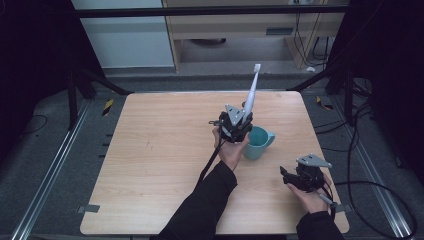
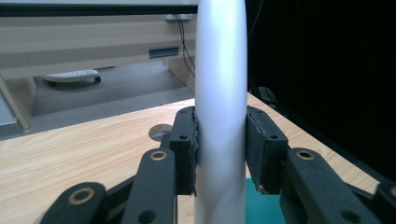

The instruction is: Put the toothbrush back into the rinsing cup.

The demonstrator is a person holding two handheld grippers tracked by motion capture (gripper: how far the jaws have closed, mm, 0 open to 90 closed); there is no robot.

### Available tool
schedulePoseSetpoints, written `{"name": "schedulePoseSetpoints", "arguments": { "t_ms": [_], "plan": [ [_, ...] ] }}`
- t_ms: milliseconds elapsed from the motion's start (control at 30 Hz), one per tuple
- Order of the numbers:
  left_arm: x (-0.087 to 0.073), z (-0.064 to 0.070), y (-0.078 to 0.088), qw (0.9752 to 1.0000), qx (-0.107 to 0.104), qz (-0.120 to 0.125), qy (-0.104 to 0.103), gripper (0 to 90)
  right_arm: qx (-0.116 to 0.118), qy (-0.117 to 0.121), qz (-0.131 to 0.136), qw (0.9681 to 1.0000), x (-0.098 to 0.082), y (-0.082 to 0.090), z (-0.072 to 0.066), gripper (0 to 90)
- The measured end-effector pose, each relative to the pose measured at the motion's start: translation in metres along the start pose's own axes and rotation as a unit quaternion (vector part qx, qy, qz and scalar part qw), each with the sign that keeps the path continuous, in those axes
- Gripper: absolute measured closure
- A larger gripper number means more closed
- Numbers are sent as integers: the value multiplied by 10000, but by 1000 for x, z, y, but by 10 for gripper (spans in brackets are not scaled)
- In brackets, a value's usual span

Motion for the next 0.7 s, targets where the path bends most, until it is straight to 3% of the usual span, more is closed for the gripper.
{"name": "schedulePoseSetpoints", "arguments": {
  "t_ms": [700],
  "plan": [
    [-12,16,-19,9996,-211,-154,-75,659,13,20,2,10000,0,-1,0,297]
  ]
}}
Point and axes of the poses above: each handheld gripper's, and its own axes: y roughly backward along the jaws, x roughly out of its top, z roughly to its right, the point moved 1 cm from there along -y, roughly forward along the jaws, and after that the axes turned 3 degrees about -x, right-handed, at the moved point
